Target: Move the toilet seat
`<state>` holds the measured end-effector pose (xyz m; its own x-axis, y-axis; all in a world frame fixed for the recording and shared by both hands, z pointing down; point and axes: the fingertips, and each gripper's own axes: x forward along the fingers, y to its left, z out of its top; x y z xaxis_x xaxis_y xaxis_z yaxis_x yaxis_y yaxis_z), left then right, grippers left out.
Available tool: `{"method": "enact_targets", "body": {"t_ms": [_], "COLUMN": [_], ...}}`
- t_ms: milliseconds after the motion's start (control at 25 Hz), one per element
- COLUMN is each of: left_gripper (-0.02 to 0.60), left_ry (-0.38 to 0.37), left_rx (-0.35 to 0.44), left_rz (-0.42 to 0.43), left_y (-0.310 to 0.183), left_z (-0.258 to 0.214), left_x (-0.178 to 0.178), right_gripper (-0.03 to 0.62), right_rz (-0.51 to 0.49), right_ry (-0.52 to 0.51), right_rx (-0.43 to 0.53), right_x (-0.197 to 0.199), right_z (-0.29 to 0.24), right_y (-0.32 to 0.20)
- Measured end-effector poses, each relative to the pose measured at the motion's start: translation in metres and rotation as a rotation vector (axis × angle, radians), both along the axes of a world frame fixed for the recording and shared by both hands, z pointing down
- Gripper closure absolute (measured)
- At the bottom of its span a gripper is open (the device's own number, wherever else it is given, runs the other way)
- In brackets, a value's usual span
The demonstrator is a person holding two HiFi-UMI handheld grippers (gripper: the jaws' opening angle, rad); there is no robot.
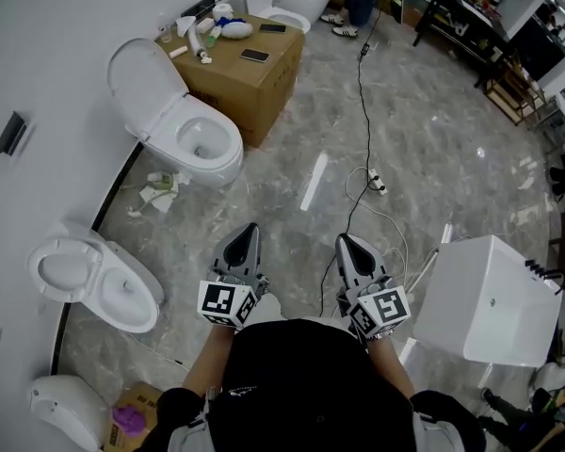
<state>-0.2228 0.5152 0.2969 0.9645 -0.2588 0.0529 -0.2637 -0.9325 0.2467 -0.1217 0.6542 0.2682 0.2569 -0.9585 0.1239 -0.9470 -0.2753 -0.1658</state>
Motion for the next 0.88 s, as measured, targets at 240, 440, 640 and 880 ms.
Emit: {"method": "enact_targets", "body": {"t_ms": [240,440,640,880], "left_gripper": [0.574,0.574,0.574,0.574], "left_ry": [-0.014,-0.062,-0.076,-0.058], "left_rx": [-0.001,0.002,0.013,0.008], "left_rz": [-0.022,-0.060,-0.126,-0.266], "left_y": [-0.037,-0.050,-0.066,-0.090], "left_z": [-0.003,0.007,0.010,0.005], "left_x": [0.022,0.040,0.071,0.127], "right_gripper": [0.582,0.582,0.582,0.582], "right_rz": [-0.012,-0.029,-0.107,-0.226], "right_ry": [-0.020,-0.044,-0.041,-0.040], "right_rx": [0.012,0.000,0.006,-0.022], "right_x": [0.029,0.060,0.105,0.177], "right_z": [0.004,0.008,0.018,0.017], "right_y": [-0.040,-0.060,-0.088,-0.116]}}
